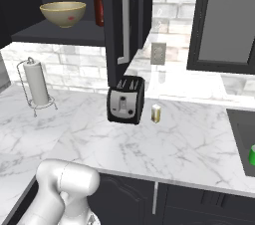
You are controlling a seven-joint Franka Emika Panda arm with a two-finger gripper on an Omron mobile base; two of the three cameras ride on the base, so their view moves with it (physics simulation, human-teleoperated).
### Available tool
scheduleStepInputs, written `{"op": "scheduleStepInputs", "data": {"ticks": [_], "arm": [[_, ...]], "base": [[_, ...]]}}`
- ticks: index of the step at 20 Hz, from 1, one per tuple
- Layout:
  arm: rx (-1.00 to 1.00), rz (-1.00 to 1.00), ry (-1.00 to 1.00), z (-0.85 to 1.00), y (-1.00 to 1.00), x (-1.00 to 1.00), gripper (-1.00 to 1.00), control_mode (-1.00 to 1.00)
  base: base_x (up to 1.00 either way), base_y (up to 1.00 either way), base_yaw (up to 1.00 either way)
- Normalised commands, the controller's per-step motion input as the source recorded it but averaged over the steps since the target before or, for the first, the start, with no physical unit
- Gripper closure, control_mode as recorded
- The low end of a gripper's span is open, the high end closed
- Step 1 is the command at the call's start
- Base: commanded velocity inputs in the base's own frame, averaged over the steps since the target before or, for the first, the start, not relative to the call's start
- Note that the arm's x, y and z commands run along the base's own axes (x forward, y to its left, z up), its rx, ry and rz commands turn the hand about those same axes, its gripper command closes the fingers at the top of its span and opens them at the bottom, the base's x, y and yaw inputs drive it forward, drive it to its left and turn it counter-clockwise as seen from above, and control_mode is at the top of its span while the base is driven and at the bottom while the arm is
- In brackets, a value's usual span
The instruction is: Pick the mug and place it in the sink. Pick the bowl and place it in the open cabinet and then close the cabinet.
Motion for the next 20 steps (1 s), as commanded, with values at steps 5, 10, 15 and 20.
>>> {"op": "scheduleStepInputs", "data": {"ticks": [5, 10, 15, 20], "arm": [[0.0, 0.0, 0.0, 0.0, 0.01, 0.15, -1.0, -1.0], [0.0, 0.0, 0.0, 0.0, 0.0, 0.1, -1.0, -1.0], [0.0, 0.0, 0.0, -0.02, 0.11, 0.04, -1.0, -1.0], [0.0, 0.0, 0.0, -0.03, 0.13, 0.06, -1.0, -1.0]], "base": [[0.0, 0.0, 0.0], [0.0, 0.0, 0.0], [0.0, 0.0, 0.0], [0.0, 0.0, 0.0]]}}
